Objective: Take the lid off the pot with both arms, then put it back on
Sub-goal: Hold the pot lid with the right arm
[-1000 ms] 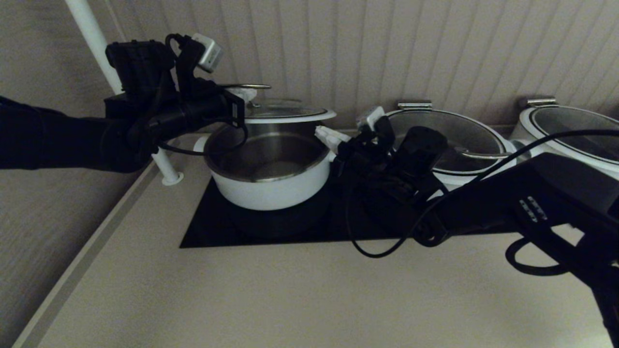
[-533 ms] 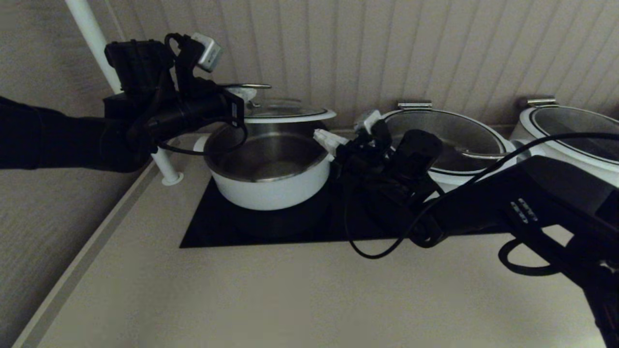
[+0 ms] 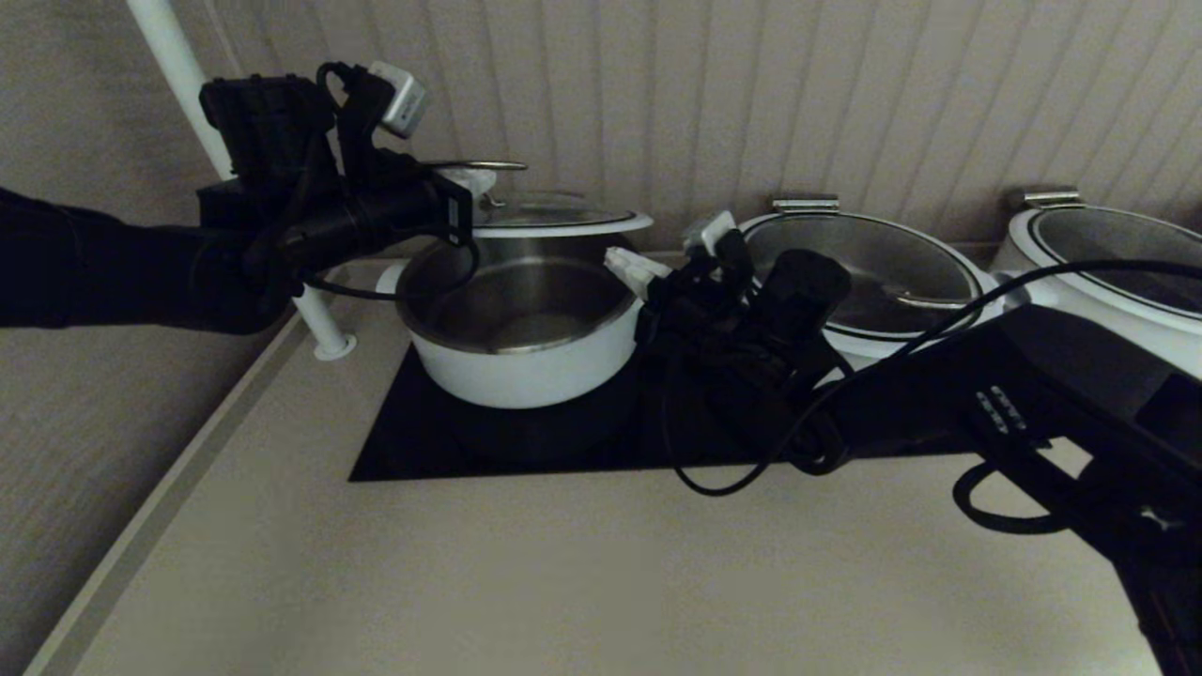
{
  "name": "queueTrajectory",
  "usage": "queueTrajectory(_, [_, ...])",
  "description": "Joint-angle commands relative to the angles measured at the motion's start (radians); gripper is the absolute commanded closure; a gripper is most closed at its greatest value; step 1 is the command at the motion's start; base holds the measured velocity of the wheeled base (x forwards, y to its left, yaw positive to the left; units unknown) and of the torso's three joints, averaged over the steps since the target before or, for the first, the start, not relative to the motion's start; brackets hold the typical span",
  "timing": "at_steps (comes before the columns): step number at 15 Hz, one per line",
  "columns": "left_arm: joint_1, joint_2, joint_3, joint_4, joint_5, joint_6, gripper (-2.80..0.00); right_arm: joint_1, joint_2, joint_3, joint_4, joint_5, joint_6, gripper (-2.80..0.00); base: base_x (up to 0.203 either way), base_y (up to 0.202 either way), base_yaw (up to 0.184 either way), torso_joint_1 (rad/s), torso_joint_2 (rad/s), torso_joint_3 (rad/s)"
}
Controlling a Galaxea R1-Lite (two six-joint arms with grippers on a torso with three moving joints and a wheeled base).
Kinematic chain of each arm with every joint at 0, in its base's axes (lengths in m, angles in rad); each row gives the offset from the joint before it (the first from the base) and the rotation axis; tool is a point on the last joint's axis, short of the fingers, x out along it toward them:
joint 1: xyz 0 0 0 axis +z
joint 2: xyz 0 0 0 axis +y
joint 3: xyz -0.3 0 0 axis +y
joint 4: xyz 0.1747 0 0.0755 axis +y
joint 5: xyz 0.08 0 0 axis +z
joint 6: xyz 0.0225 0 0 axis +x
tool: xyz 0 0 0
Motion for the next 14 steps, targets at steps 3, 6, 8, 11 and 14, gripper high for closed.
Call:
queueTrajectory(3, [0.0, -0.001, 0.0, -0.004, -0.002, 0.001, 0.0, -0.003, 0.017, -0.039, -0.004, 0.002, -0.001, 0.0, 0.0, 0.0, 0.0, 0.0, 0.0, 0.0])
queueTrajectory(6, [0.0, 0.001, 0.0, -0.004, -0.003, 0.001, 0.0, -0.008, 0.028, -0.055, -0.003, 0.002, -0.001, 0.0, 0.0, 0.0, 0.0, 0.0, 0.0, 0.0])
queueTrajectory(8, [0.0, 0.001, 0.0, -0.004, -0.002, 0.001, 0.0, -0.015, 0.028, -0.056, -0.005, 0.001, -0.001, 0.0, 0.0, 0.0, 0.0, 0.0, 0.0, 0.0])
queueTrajectory(11, [0.0, 0.003, 0.0, -0.004, -0.003, 0.001, 0.0, -0.028, 0.029, -0.056, -0.007, 0.001, -0.001, 0.0, 0.0, 0.0, 0.0, 0.0, 0.0, 0.0])
queueTrajectory(14, [0.0, 0.004, 0.0, -0.004, -0.003, 0.001, 0.0, -0.028, 0.041, -0.058, -0.006, 0.002, -0.001, 0.0, 0.0, 0.0, 0.0, 0.0, 0.0, 0.0])
